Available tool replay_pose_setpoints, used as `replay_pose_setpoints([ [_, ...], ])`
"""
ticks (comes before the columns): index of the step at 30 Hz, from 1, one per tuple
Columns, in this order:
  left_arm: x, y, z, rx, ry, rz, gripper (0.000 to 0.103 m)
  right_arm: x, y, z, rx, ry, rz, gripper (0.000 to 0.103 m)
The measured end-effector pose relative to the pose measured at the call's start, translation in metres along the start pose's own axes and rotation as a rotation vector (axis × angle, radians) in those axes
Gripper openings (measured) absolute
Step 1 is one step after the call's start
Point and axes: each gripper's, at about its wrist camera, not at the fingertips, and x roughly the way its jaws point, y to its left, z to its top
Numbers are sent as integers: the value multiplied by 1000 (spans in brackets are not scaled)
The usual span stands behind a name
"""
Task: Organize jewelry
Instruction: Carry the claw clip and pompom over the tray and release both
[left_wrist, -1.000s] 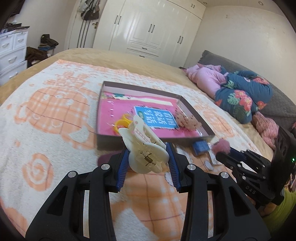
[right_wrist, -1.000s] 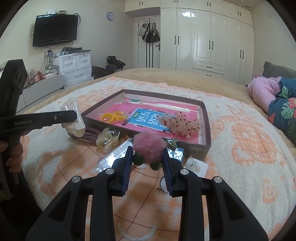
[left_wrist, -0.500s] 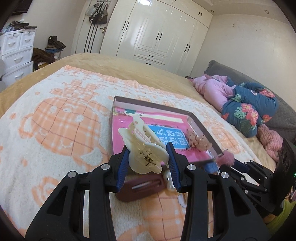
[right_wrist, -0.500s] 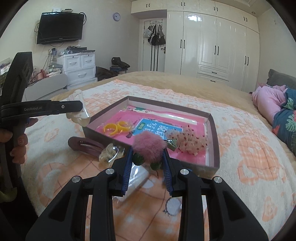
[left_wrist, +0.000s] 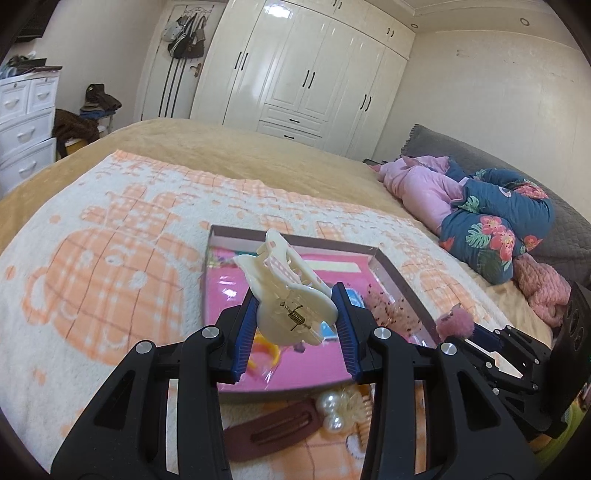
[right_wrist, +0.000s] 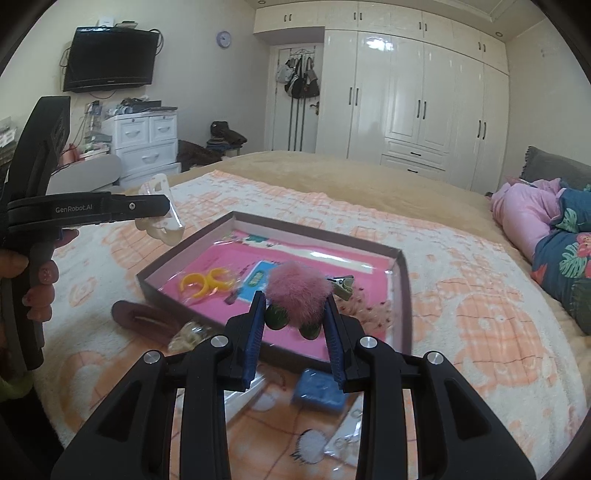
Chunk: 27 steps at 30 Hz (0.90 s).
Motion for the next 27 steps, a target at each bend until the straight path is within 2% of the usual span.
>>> replay_pose_setpoints([
  [13, 42, -23, 20, 20, 9, -35, 31, 16, -42, 16, 40, 3, -101, 30],
  [21, 79, -34, 13, 47, 89, -48, 31, 41, -59, 20, 49, 38, -130, 30],
  [27, 95, -37, -2, 61, 159, -72, 31, 66, -62, 19, 55, 85, -117, 30],
])
